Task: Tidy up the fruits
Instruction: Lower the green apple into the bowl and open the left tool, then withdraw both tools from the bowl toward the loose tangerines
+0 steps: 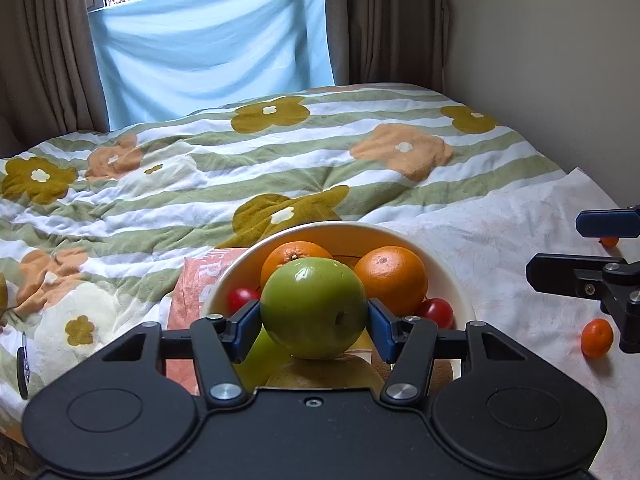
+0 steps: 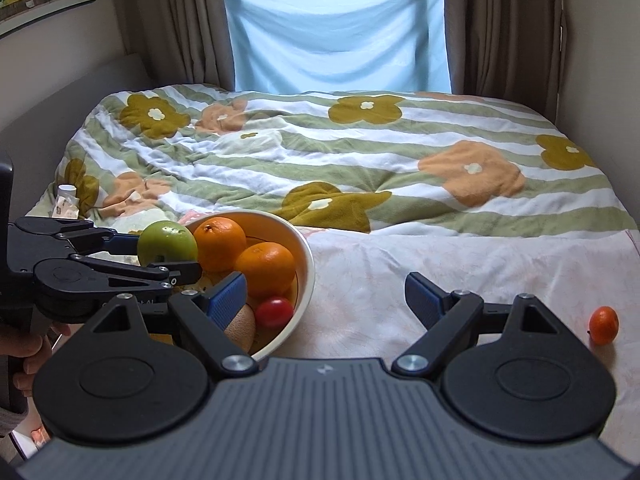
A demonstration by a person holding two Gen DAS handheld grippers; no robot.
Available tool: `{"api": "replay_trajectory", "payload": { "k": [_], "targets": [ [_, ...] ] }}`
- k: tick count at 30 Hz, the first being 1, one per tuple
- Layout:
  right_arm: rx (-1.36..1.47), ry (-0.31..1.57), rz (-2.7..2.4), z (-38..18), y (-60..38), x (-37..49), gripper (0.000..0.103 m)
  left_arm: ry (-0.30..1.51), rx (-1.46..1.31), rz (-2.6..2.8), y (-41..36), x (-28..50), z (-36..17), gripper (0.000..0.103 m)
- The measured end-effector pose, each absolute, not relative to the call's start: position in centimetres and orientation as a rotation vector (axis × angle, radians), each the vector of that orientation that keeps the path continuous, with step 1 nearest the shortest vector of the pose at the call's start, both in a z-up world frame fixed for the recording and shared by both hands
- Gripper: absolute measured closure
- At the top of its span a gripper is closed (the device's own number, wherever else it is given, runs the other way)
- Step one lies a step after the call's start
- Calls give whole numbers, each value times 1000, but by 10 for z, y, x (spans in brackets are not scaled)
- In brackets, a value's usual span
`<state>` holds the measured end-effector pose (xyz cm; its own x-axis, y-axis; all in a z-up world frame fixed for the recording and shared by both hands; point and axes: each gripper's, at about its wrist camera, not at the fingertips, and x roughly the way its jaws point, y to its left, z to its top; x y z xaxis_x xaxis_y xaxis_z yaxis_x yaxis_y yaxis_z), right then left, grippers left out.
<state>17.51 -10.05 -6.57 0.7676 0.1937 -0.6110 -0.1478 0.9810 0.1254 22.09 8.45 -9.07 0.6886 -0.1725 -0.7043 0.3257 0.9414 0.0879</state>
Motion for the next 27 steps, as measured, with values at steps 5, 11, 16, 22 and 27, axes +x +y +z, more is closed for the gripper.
{"api": "replay_trajectory", "payload": {
  "k": [5, 11, 16, 22, 27],
  "targets": [
    [76, 669, 175, -66, -100, 172, 2, 708, 208, -286, 87, 214, -83, 5],
    [71, 660, 174, -56, -98, 164, 2, 698, 206, -286, 91, 198, -68, 5],
    [72, 647, 171, -39, -101, 151, 2, 673, 197, -278, 95, 179, -47, 5],
    [89, 627, 153, -14, -118, 128, 2, 630, 166, -258, 92, 150, -19, 5],
    [81, 615, 149, 2, -144, 107, 2, 596, 152, -215, 79, 123, -2, 5]
  ]
}}
